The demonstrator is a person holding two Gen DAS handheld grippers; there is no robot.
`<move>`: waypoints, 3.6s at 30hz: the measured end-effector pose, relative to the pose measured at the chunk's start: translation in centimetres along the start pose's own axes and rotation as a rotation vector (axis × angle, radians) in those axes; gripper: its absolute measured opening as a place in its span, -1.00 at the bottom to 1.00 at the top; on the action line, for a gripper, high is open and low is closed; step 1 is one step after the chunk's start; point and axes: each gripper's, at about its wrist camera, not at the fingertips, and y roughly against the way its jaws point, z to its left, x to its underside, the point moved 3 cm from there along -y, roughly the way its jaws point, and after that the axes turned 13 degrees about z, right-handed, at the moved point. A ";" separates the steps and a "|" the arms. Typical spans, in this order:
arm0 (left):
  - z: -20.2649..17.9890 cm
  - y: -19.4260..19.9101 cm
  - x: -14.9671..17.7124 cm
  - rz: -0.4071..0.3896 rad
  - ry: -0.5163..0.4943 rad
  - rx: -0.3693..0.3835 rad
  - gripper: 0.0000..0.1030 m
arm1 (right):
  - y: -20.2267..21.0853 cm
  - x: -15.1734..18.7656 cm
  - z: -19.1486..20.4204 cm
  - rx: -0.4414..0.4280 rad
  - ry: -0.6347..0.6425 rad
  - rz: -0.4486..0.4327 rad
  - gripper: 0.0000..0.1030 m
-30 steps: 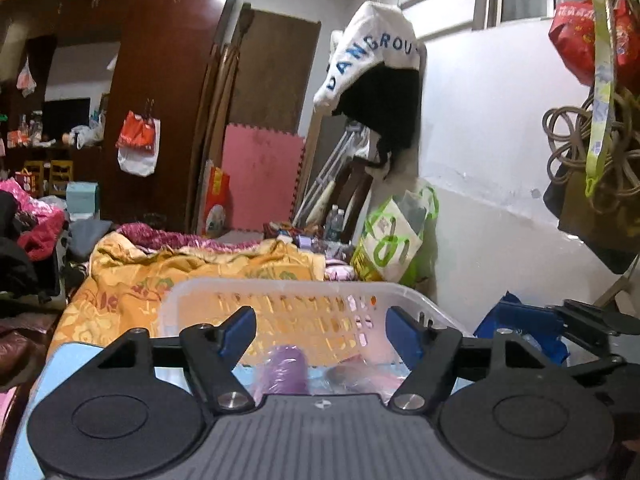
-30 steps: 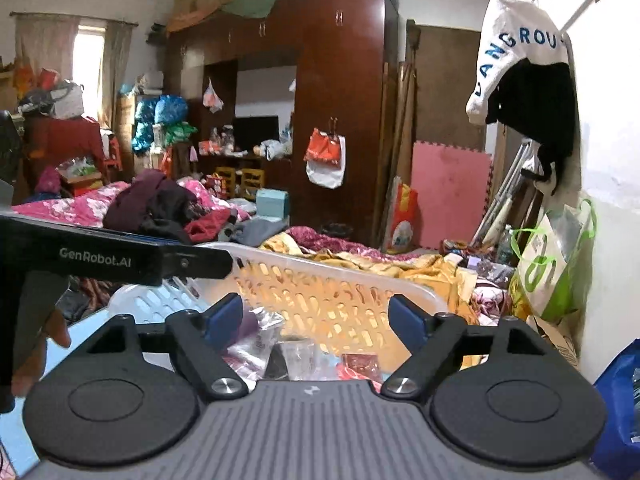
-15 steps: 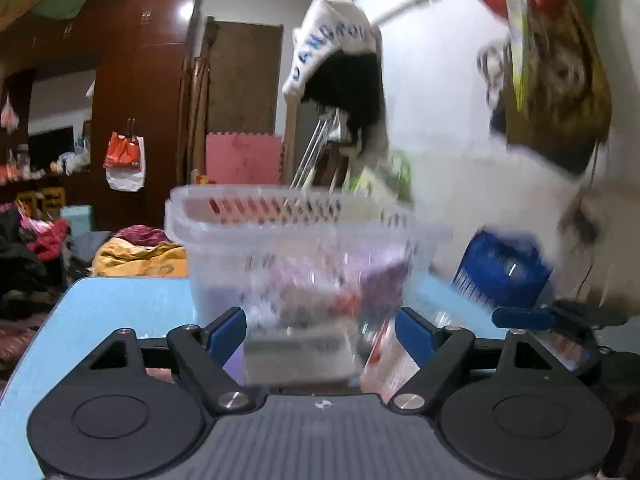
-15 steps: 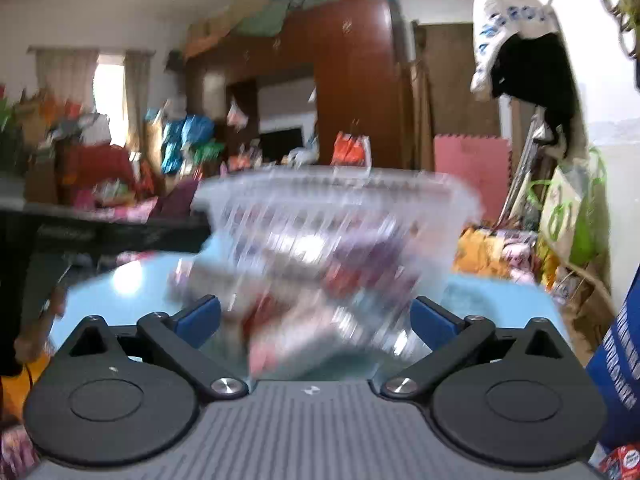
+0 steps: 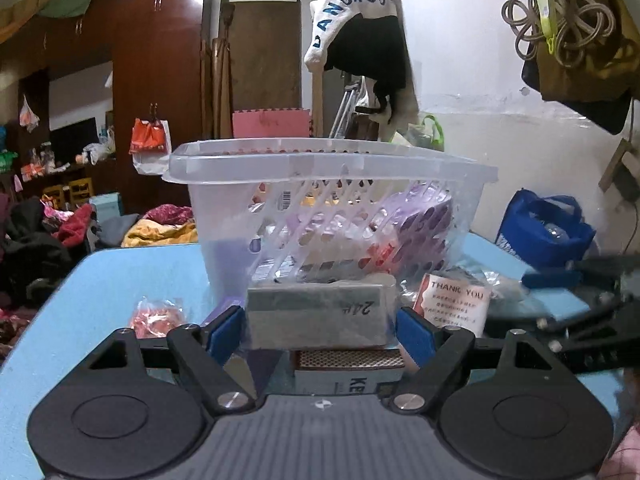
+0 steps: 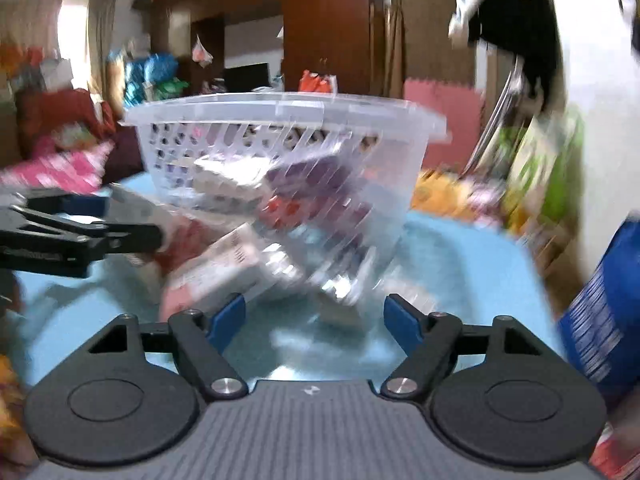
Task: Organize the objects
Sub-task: 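Grasp the white box with the left tool while the right tool grasps a blue-labelled clear packet, then carry both items over the white basket and release them inside, then grasp the red mesh bag with the left tool while the right tool grasps a clear plastic bag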
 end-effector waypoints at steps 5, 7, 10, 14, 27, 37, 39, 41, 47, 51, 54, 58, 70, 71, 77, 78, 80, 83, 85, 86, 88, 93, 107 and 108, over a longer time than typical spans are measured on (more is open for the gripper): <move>-0.4 0.1 0.1 -0.003 -0.002 -0.001 0.65 | -2.0 -1.4 0.0 0.037 0.096 0.058 0.36; -0.5 0.1 0.1 -0.002 -0.008 -0.005 0.65 | -2.7 -1.6 0.2 0.017 0.134 0.079 0.34; -0.6 0.1 0.1 -0.002 -0.007 -0.004 0.65 | -2.9 -1.7 -0.1 -0.010 0.140 0.088 0.30; -0.8 0.1 0.2 -0.003 -0.011 -0.006 0.65 | -2.8 -0.8 -0.4 -0.020 0.143 0.111 -0.07; -0.6 0.7 0.1 -0.030 0.001 -0.010 0.61 | -1.6 -0.1 -1.4 -0.078 0.028 0.076 -0.22; -0.3 4.2 1.5 -0.176 -0.015 0.024 0.60 | 3.3 3.0 -1.0 -0.150 -0.079 -0.115 -0.23; 0.0 4.9 1.8 -0.196 -0.012 0.030 0.60 | 3.6 3.2 -0.9 -0.154 -0.092 -0.127 -0.23; 0.3 5.4 2.0 -0.209 -0.019 0.037 0.60 | 3.9 3.4 -1.1 -0.171 -0.106 -0.136 -0.23; 0.9 6.1 2.7 -0.215 -0.016 0.064 0.60 | 5.1 3.4 -1.5 -0.208 -0.139 -0.176 -0.23; 0.9 6.3 3.6 -0.210 -0.034 0.077 0.60 | 5.4 3.4 -0.8 -0.211 -0.132 -0.186 -0.23; 1.2 6.7 3.6 -0.222 -0.022 0.106 0.60 | 5.7 3.2 -0.5 -0.227 -0.132 -0.197 -0.23; 1.9 7.8 1.8 -0.251 0.014 0.157 0.60 | 6.9 1.6 -0.4 -0.233 -0.119 -0.231 -0.23; 3.6 2.9 -13.9 -0.070 0.145 0.234 0.60 | 4.2 -13.2 -0.6 -0.217 -0.046 -0.163 -0.22; 3.8 2.1 -14.3 -0.047 0.160 0.232 0.60 | 3.5 -13.8 -0.7 -0.230 -0.050 -0.146 -0.22; 4.6 -1.7 -15.0 0.058 0.181 0.182 0.71 | 0.2 -15.7 -0.9 -0.196 -0.064 -0.109 0.33; 4.8 -1.7 -14.9 0.063 0.181 0.162 0.78 | 0.1 -15.6 -1.1 -0.192 -0.079 -0.111 0.71; 5.2 -1.2 -14.4 0.047 0.174 0.159 1.00 | 1.0 -14.8 -1.5 -0.170 -0.097 -0.144 0.79; 5.7 0.4 -13.4 0.004 0.168 0.174 1.00 | 3.7 -12.2 -1.6 -0.238 -0.096 -0.195 1.00; 5.6 1.6 -12.5 -0.024 0.133 0.181 1.00 | 5.3 -9.8 -2.0 -0.229 -0.080 -0.237 1.00; 5.7 2.3 -11.6 -0.039 0.115 0.182 1.00 | 5.7 -8.7 -2.4 -0.204 -0.082 -0.251 1.00; 6.2 3.3 -9.4 -0.052 0.101 0.187 1.00 | 5.4 -6.7 -3.6 -0.169 -0.114 -0.251 1.00; 9.4 2.7 -3.6 0.039 0.176 0.078 0.98 | 0.2 -2.6 -5.8 -0.236 -0.207 -0.022 0.95; 12.5 -2.1 -1.7 0.187 0.262 0.110 0.81 | -4.6 0.1 -7.0 -0.127 -0.240 0.142 0.34; 12.5 -2.1 -1.7 0.186 0.267 0.102 0.81 | -4.6 -0.1 -7.1 -0.116 -0.235 0.148 0.28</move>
